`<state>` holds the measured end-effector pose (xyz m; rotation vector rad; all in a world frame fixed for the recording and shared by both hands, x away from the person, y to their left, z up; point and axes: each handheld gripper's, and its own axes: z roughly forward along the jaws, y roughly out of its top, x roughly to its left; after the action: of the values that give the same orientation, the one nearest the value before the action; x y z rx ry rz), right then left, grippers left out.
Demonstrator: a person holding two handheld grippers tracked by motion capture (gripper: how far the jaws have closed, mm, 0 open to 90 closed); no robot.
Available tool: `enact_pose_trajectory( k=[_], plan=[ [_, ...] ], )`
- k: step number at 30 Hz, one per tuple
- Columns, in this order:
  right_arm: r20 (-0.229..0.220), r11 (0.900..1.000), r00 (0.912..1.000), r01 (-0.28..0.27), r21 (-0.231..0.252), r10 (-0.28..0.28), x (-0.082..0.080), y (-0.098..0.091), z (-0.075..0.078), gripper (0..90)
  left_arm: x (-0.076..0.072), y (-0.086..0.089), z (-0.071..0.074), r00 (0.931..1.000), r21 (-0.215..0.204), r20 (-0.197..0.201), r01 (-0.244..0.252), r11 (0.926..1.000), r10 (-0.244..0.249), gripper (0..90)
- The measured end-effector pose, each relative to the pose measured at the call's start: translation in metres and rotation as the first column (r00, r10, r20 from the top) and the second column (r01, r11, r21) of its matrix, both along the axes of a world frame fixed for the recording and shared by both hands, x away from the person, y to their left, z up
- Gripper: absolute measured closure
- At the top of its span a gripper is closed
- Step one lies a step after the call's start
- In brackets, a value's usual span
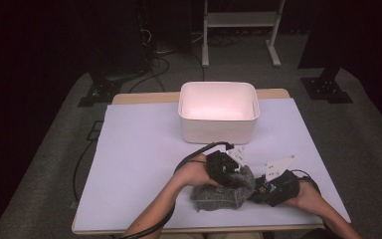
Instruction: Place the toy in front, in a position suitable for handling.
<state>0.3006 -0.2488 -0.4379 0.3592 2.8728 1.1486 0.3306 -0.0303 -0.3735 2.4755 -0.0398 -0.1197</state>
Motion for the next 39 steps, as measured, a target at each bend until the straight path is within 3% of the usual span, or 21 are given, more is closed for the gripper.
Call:
enact_pose_trajectory(
  k=[1,5,13,19,24,29,37,39],
  plan=[
    [0.007,0.9998,0.9999,-0.013,-0.018,0.013,0.003,0.01,0.002,44.4,0.0,0.0,0.0,1.0,-0.003,-0.002,0.001,1.0,-0.001,75.2],
    [0.012,0.9983,0.9991,-0.04,-0.043,0.041,0.006,0.02,0.004,54.4,0.002,0.005,0.0,1.0,-0.003,-0.001,-0.007,1.0,0.007,75.3],
    [0.011,0.997,0.9991,-0.039,-0.068,0.04,0.006,0.021,0.006,54.8,0.003,0.032,0.0,0.9988,0.001,-0.005,-0.048,0.9988,0.048,75.2],
    [0.0,0.9949,0.9991,-0.041,-0.092,0.041,0.008,0.024,0.006,53.1,0.004,0.05,-0.003,0.9963,0.047,0.014,-0.086,0.9952,0.085,75.2],
    [-0.001,0.9924,0.9987,-0.05,-0.112,0.05,0.008,0.033,0.004,52.7,0.004,0.049,-0.004,0.9971,0.017,-0.006,-0.076,0.997,0.076,75.2],
    [0.01,0.9874,0.9982,-0.057,-0.147,0.059,0.01,0.042,0.005,54.8,0.003,0.044,-0.002,0.998,0.019,-0.004,-0.063,0.9979,0.063,75.2],
    [0.018,0.9881,0.9982,-0.054,-0.144,0.057,0.011,0.048,0.006,55.2,0.001,0.056,0.001,0.9972,0.031,0.0,-0.074,0.9968,0.074,75.2],
    [0.024,0.9874,0.9974,-0.065,-0.145,0.069,0.013,0.054,0.006,55.2,0.002,0.067,0.003,0.9954,0.042,0.004,-0.096,0.9945,0.096,75.2]
  ],
)
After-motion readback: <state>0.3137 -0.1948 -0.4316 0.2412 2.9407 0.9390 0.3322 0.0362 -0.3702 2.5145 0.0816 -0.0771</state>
